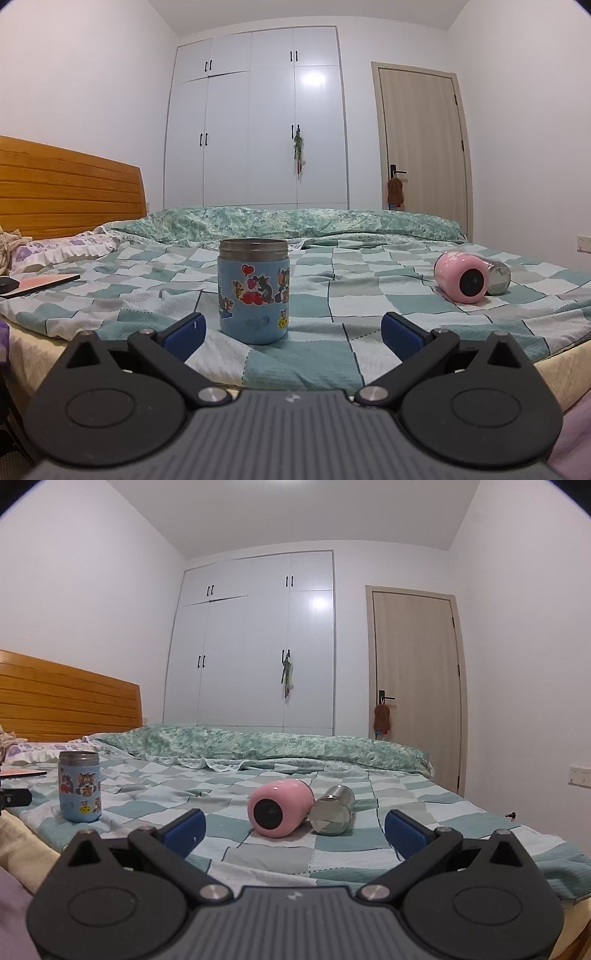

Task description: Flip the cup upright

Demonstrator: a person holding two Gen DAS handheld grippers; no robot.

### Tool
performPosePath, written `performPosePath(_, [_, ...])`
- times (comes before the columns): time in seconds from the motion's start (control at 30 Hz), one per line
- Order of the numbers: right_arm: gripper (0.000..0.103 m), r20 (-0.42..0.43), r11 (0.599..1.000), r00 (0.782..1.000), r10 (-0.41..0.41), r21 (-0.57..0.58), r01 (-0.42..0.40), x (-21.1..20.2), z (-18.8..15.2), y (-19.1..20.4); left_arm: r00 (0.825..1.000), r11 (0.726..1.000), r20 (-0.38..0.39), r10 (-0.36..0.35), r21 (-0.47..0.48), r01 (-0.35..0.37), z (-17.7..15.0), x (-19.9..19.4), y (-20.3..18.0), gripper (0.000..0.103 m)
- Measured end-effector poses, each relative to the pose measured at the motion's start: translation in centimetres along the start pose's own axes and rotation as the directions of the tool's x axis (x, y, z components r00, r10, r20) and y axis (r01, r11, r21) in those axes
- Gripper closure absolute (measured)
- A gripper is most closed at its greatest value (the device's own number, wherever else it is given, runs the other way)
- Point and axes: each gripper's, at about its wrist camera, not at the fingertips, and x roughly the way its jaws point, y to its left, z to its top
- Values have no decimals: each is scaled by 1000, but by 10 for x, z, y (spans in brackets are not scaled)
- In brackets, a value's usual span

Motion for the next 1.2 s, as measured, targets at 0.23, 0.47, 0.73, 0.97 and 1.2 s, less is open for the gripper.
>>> performPosePath(0.23, [0, -7, 1000, 1000, 6, 2, -6, 1, -1, 0, 1000, 1000, 0, -1, 0, 1, 0, -1, 0, 0])
performPosePath(0.47, [0, -6, 1000, 1000, 5, -2, -5, 0, -1, 0, 1000, 1000, 4, -2, 4, 2, 0, -2, 0, 0])
performPosePath(0.73, [0, -9, 1000, 1000, 6, -3, -6, 1, -1, 0, 1000, 1000, 5, -3, 3, 3, 0, -2, 0, 0])
performPosePath(0.97, [0, -11, 1000, 1000, 6, -8, -6, 1, 0, 2, 1000, 1000, 4, -3, 4, 3, 0, -2, 0, 0])
performPosePath(1.2, [0, -11, 1000, 1000, 7, -8, -7, 1, 0, 2, 1000, 1000, 4, -5, 5, 5, 0, -2, 0, 0])
